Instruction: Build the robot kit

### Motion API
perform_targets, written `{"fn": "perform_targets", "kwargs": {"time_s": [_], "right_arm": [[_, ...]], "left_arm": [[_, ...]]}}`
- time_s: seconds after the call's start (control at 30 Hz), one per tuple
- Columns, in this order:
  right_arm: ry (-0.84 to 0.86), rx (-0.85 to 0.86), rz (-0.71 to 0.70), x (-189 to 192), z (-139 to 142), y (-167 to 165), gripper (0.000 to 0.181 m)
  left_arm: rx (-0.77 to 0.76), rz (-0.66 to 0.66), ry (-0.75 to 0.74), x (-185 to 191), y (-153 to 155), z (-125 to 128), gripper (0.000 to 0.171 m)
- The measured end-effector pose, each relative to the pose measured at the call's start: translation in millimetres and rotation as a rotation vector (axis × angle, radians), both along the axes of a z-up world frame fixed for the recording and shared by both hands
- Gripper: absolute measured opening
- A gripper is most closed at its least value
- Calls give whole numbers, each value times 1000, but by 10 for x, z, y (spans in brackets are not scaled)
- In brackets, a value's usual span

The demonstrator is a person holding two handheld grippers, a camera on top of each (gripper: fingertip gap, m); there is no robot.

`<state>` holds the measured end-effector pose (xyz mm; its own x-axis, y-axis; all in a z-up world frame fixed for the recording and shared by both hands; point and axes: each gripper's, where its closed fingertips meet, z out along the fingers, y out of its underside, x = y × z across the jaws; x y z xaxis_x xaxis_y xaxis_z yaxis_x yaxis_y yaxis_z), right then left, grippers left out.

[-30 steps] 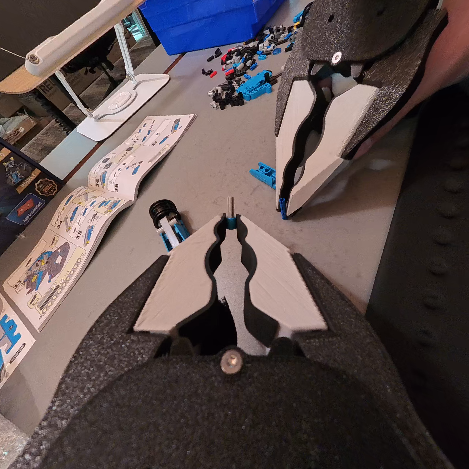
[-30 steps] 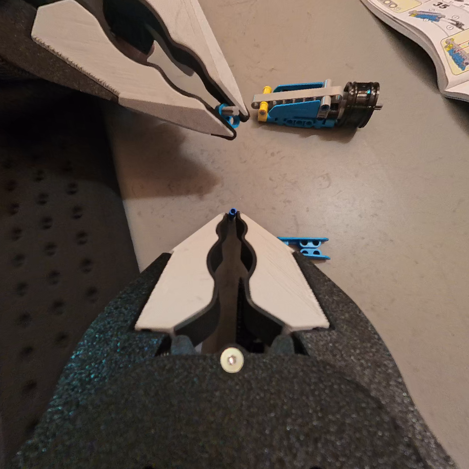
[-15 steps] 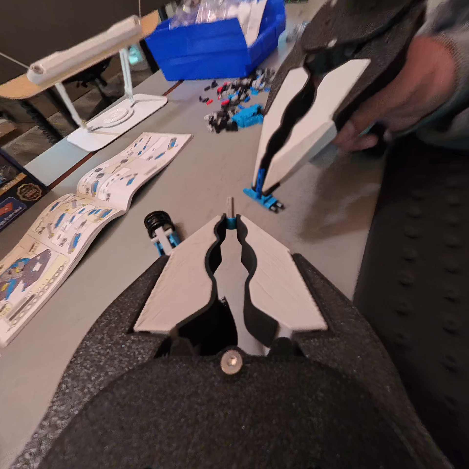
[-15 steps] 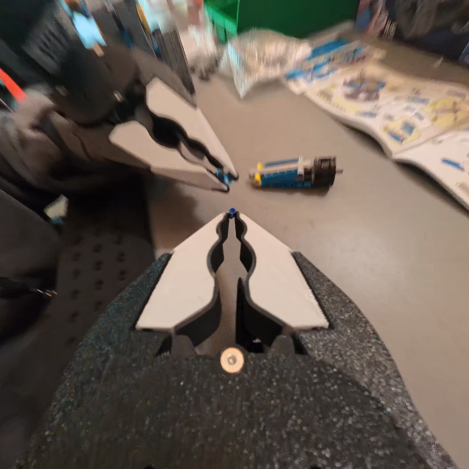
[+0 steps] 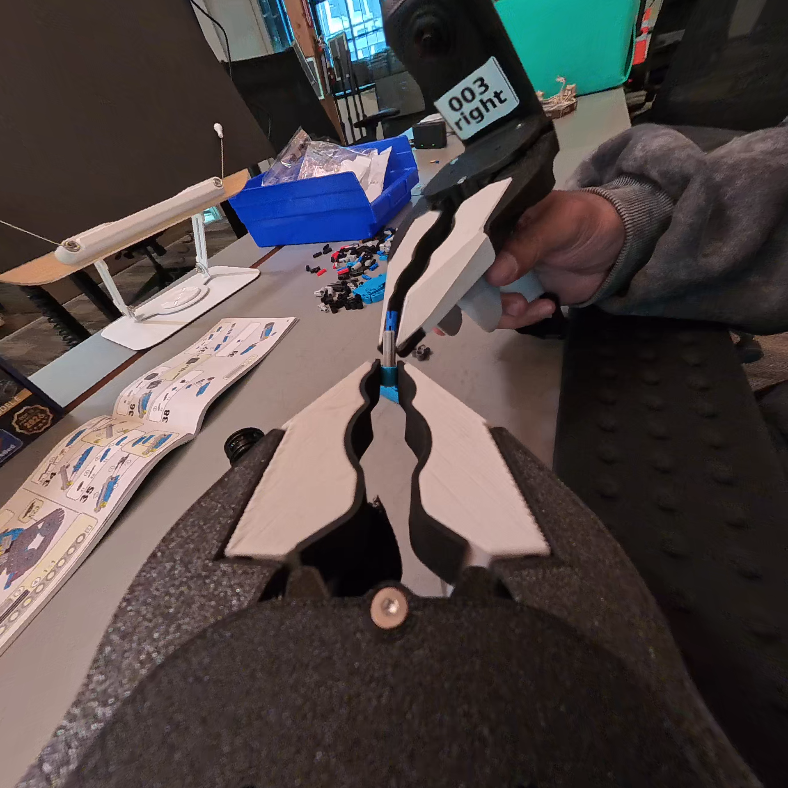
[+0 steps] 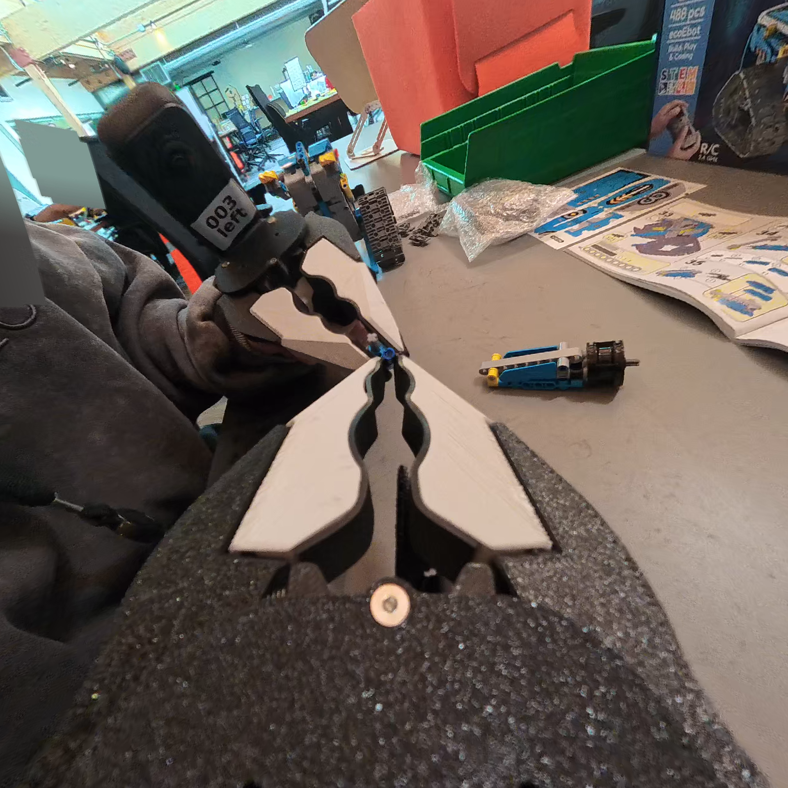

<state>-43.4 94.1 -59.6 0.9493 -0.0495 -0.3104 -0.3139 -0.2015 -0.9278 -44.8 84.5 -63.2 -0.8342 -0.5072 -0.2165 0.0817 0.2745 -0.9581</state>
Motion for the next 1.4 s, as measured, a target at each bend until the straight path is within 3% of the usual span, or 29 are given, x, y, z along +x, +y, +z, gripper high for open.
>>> {"fn": "perform_targets", "kwargs": {"time_s": [0.53, 0.7, 1.0, 1.23, 1.4], "right_arm": [[62, -9, 44, -34, -38, 2, 4], [176, -10, 56, -24, -90, 20, 4], [132, -88, 37, -4, -149, 5, 3], [275, -80, 23, 39, -189, 16, 3], [179, -78, 9, 45, -143, 3, 4]], "left_arm": [[-5, -21, 67, -20, -24, -44, 6], [41, -1, 42, -5, -21, -82, 5], [36, 4, 105, 17, -31, -142, 5], [115, 71, 51, 72, -15, -188, 5], [80, 43, 45, 59, -30, -149, 6]]}}
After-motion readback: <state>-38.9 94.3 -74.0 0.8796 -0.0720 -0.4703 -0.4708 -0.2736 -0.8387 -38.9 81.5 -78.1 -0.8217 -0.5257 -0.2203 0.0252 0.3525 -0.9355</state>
